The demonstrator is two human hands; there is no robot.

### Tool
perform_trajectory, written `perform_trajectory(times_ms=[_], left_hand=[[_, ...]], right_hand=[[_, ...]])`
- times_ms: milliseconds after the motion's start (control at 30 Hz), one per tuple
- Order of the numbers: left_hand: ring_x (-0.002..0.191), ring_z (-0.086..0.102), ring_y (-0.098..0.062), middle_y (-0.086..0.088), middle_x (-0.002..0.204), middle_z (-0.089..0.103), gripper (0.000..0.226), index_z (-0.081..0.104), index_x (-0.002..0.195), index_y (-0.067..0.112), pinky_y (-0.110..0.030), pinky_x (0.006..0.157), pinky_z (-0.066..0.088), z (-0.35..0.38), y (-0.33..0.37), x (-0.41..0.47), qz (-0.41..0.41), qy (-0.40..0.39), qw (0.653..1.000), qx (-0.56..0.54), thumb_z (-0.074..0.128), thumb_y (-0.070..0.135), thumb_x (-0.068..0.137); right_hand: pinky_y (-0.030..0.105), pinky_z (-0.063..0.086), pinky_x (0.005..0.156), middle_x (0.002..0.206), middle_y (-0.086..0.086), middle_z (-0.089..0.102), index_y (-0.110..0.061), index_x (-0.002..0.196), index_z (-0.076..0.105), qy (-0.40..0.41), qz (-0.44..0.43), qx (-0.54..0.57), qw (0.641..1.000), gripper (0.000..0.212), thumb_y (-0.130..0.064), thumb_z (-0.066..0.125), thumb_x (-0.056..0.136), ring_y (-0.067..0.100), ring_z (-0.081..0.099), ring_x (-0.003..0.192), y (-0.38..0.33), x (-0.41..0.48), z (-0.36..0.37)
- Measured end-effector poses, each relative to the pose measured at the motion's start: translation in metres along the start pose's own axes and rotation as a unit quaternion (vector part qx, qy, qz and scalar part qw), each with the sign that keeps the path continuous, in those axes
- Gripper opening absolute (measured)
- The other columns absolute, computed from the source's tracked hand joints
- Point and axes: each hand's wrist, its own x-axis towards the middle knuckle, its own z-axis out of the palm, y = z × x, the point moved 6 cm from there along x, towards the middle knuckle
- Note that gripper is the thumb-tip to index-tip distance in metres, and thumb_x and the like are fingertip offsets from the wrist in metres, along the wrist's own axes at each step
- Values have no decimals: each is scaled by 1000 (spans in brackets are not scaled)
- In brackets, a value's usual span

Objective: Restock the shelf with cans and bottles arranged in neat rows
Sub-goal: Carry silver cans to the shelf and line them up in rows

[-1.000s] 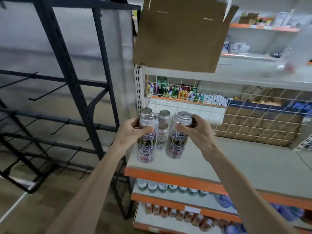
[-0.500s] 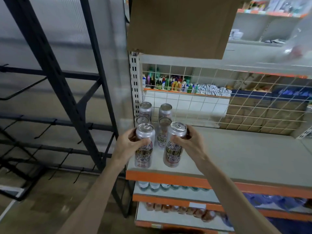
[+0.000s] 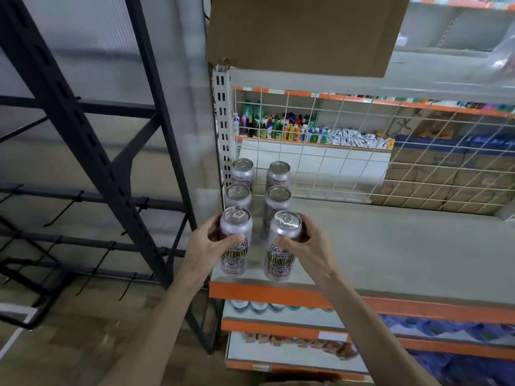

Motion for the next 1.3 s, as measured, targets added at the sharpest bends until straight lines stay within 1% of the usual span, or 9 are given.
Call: perform_trajectory(times_ms=[67, 200, 300, 433, 633, 767, 1033, 1200, 1300], left_hand=[[107, 68, -6, 10, 112, 74, 53, 64, 121, 27, -22, 86, 56, -2, -6, 1, -4, 3, 1000, -5, 84, 19, 73], [112, 67, -10, 5, 119, 72, 66, 60, 131, 18, -32, 96, 54, -3, -10, 2, -6, -8, 1000, -12, 85, 23, 70], [110, 68, -8, 5, 118, 73, 67, 60, 129, 20, -30, 96, 54, -1, -12, 1, -11, -7, 1000, -20, 84, 23, 66], [110, 67, -7, 7, 117, 73, 64, 61, 126, 26, -33, 98, 53, 0, -18, 1, -19, -7, 1000, -19, 86, 21, 67], [112, 67, -8, 10, 118, 73, 70, 62, 120, 32, -32, 97, 51, -1, -18, -1, -22, -20, 999, -21, 87, 41, 55], [112, 67, -11, 4, 120, 72, 73, 60, 129, 21, -37, 98, 53, -3, -20, 1, -24, -32, 999, -14, 92, 25, 64], [113, 66, -8, 4, 122, 71, 69, 56, 134, 19, -26, 91, 55, -3, -21, 4, -19, -36, 999, -24, 81, 16, 70], [112, 66, -5, 10, 119, 72, 67, 57, 129, 24, -18, 87, 55, -4, -23, 7, -26, -58, 998, -18, 83, 15, 67], [115, 65, -8, 5, 124, 70, 78, 55, 133, 20, -17, 89, 54, -9, -26, 6, -36, -71, 997, -15, 92, 24, 64]], right_hand=[[26, 56, 77, 103, -3, 74, -22, 116, 64, -1, -4, -1, 1000, 59, -27, 83, 61, 13, 69, 96, 1, -1, 2], [26, 56, 78, 105, -3, 72, -26, 116, 63, 2, -7, -1, 1000, 54, -18, 86, 67, 13, 69, 98, 5, 0, 3], [29, 57, 82, 106, -4, 73, -26, 117, 62, 12, -4, 2, 1000, 60, -23, 87, 62, 11, 69, 98, 7, 0, 3], [27, 56, 84, 106, -7, 72, -26, 118, 61, 12, 2, 3, 1000, 57, -9, 86, 70, 5, 67, 96, 10, 0, 3], [25, 56, 84, 108, -6, 71, -28, 118, 58, 16, 8, 19, 1000, 60, -6, 86, 69, 5, 67, 97, 11, -2, 6], [16, 54, 79, 110, -7, 68, -28, 119, 56, 8, 8, 19, 1000, 64, -2, 85, 68, -1, 66, 96, 8, -5, 12], [24, 55, 86, 111, -10, 68, -38, 116, 54, -1, 12, 14, 1000, 65, -5, 86, 68, 3, 65, 101, 13, -7, 17], [27, 53, 92, 117, -6, 65, -23, 129, 50, -35, 21, 7, 999, 74, -4, 87, 68, 6, 63, 108, 14, -11, 24], [28, 52, 94, 118, -5, 63, -21, 129, 49, -32, 20, 4, 999, 73, -4, 86, 69, 9, 61, 110, 14, -12, 23]])
